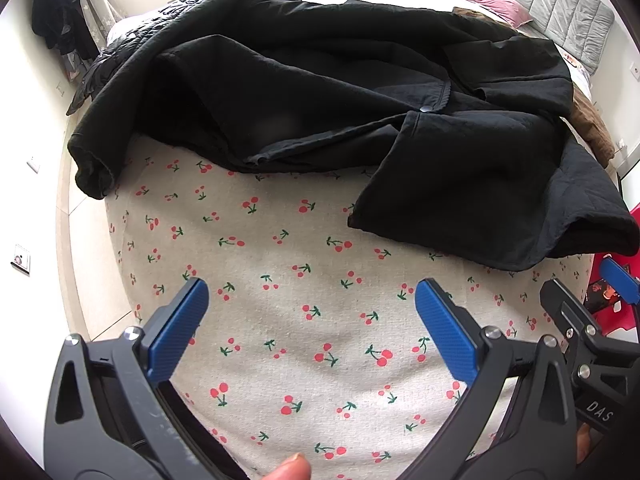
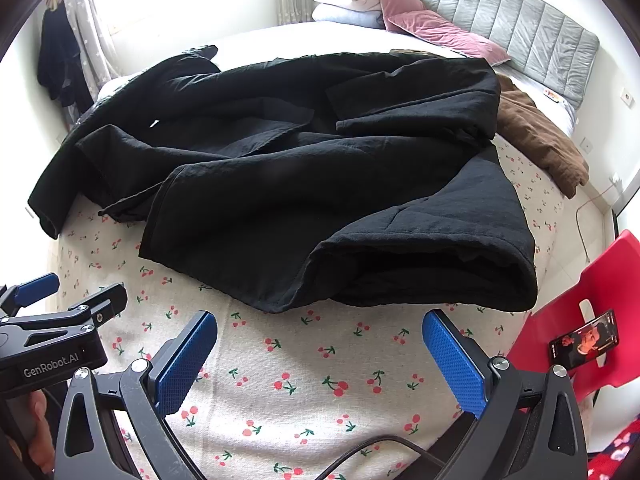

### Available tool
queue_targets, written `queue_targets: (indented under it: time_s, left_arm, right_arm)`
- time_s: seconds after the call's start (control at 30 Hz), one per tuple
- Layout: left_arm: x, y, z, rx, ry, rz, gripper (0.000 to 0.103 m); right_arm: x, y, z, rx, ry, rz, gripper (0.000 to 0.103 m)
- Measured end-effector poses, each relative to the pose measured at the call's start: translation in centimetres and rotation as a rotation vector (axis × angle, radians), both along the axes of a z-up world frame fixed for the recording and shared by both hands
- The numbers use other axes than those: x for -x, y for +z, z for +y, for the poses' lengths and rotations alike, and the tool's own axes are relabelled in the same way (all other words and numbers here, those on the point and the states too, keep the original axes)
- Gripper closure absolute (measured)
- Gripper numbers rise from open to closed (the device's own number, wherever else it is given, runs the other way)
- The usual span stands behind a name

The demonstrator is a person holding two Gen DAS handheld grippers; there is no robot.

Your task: Fold large clothes

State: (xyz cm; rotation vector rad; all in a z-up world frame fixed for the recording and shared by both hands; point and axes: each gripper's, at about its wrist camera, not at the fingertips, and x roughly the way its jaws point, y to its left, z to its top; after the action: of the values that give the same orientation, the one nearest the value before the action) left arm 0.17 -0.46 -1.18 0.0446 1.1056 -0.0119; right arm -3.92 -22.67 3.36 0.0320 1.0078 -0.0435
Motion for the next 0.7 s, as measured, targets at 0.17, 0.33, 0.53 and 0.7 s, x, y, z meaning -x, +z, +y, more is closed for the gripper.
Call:
queue_targets:
  time_s: [0.17, 0.33, 0.53, 0.7]
  left_arm:
    - [0.0, 0.0, 0.0, -0.001, 0.0, 0.0, 0.0]
    - [0.1, -0.1, 0.1, -0.004, 0.0, 0.001, 0.0]
    - [-0.2, -0.2, 0.2, -0.011, 0.014, -0.001, 0.0]
    - [-0.7, -0.2, 0.1, -0.017, 0.02, 0.001, 0.0]
  right_arm:
    - [0.0, 0.0, 0.0, 0.0, 0.001, 0.001, 0.0]
    - [0.0, 0.0, 0.0, 0.001, 0.001, 0.0, 0.0]
    - [-0.4, 0.2, 0.3, 0.008, 0.012, -0.002, 0.0]
    - [-1.1, 0.6, 0.5, 0.019, 0.031, -0.01, 0.0]
